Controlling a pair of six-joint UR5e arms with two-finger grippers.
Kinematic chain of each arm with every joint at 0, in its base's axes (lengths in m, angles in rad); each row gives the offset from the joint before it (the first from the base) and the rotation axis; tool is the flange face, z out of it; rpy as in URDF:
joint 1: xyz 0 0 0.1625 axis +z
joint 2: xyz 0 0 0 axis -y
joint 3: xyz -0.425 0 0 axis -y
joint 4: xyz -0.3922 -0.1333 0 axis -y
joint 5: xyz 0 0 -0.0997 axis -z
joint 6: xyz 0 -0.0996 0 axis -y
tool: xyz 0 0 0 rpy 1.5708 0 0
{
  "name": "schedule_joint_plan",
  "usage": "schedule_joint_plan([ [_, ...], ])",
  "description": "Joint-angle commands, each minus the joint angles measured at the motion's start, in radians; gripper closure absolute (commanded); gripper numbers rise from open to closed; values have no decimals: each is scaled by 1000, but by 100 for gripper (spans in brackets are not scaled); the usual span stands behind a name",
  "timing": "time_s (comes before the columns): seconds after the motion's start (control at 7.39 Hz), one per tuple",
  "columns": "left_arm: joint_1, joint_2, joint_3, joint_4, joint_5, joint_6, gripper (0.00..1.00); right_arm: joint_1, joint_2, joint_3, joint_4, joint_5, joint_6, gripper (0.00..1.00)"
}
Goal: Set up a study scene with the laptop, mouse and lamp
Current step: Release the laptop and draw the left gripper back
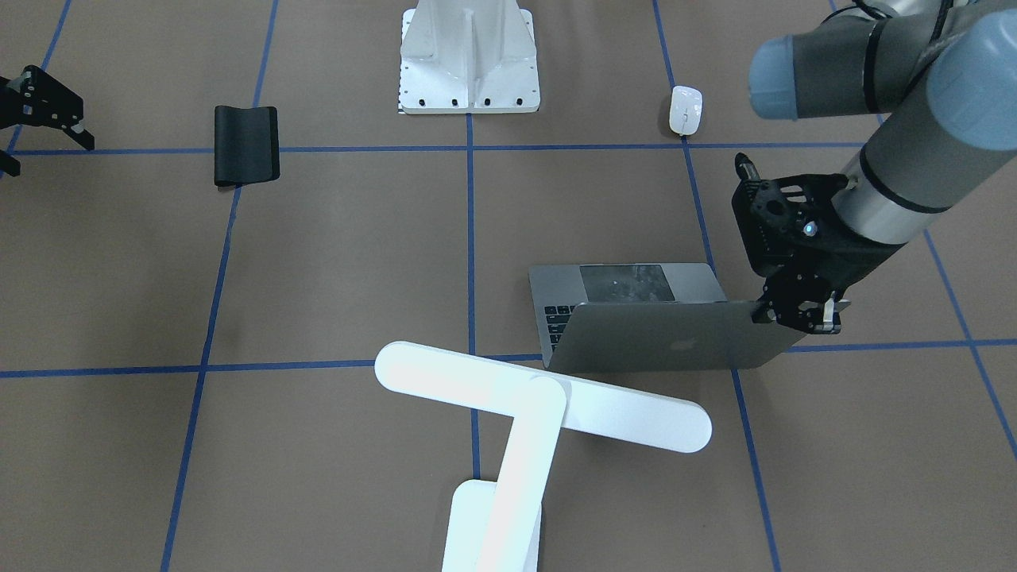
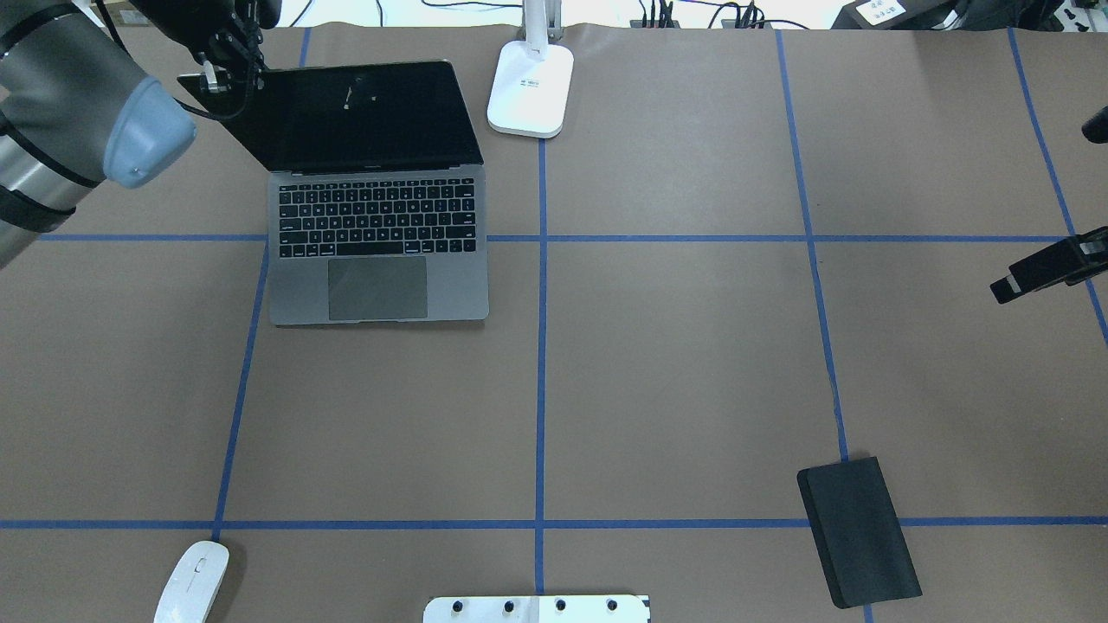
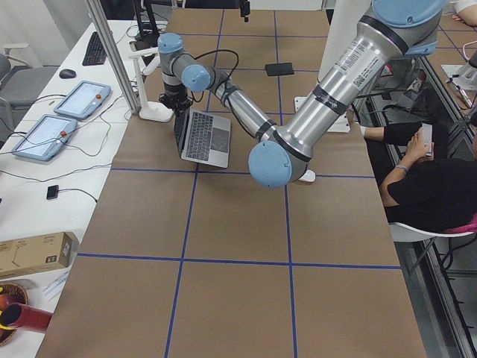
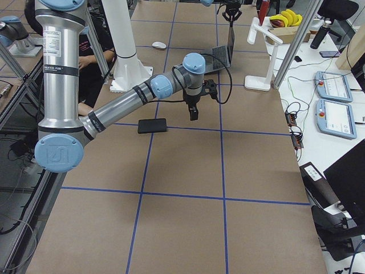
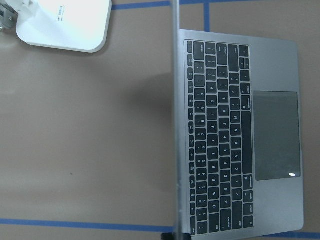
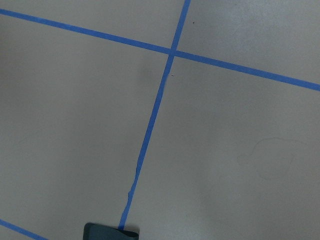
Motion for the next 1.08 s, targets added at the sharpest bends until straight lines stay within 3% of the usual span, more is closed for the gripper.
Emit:
schedule_joint_plan([
  [0.0,6,-5,8,-9,13,-46,95,0,0,-1,-2,0,0,0],
  [0.41,51,-9,22,-28,43,-65,94,0,2,-4,0,0,0,0],
  [0.81,74,-11,94,-133,43,-69,94,-2,2,-9,0,0,0,0],
  [0.95,72,-9,93,-133,43,-68,88,-2,2,-9,0,0,0,0],
])
